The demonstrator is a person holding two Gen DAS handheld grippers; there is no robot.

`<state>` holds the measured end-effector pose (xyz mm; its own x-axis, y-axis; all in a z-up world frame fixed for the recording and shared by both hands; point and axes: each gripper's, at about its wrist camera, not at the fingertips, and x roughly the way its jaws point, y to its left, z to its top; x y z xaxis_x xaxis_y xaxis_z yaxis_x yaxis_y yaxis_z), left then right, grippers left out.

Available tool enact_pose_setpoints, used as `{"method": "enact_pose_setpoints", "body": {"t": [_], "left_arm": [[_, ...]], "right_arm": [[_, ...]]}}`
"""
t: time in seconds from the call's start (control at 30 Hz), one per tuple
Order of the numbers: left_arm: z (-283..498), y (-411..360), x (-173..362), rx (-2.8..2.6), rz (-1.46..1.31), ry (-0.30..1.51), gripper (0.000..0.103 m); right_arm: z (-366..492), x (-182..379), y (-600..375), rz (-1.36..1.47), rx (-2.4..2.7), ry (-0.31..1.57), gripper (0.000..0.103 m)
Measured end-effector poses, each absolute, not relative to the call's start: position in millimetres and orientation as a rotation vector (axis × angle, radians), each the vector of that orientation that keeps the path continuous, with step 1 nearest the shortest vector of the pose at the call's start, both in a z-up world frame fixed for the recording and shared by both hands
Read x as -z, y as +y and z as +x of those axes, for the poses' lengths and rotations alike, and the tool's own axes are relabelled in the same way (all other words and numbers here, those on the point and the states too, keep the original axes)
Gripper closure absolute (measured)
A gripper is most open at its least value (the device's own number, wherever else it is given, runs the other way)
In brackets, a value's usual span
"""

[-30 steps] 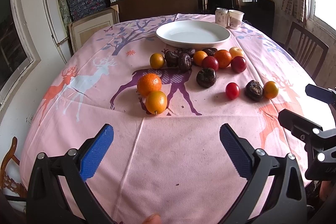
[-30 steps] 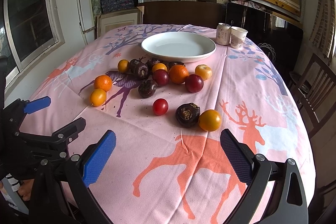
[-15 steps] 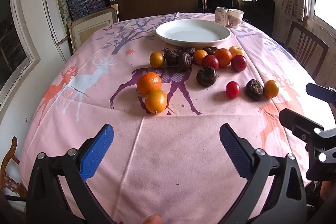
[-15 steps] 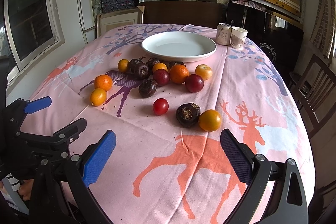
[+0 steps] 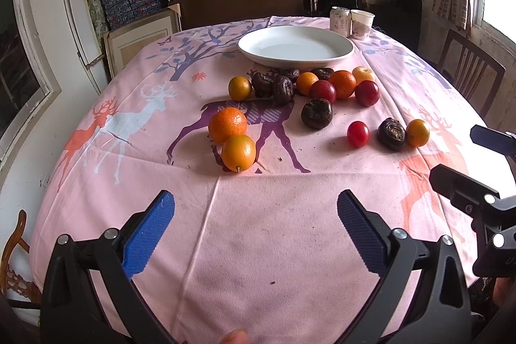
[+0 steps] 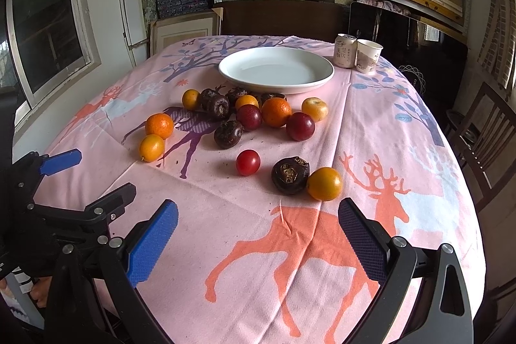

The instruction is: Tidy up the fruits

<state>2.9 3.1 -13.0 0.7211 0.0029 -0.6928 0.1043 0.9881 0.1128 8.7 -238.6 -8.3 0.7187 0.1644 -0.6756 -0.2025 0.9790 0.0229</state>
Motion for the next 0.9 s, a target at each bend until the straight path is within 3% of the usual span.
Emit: {"method": "enact_pose_setpoints", "body": {"t": [0.7,0.9], "left_arm": [[9,10,29,0.104,0.138,0.799,0.004],[41,47,59,0.222,-0.093,0.964,0.004]], "right_arm": [[23,29,-239,-0.096,-0.295,0.812,0.003],[49,62,-282,0.081,-0.292,0.904,0.003]]}}
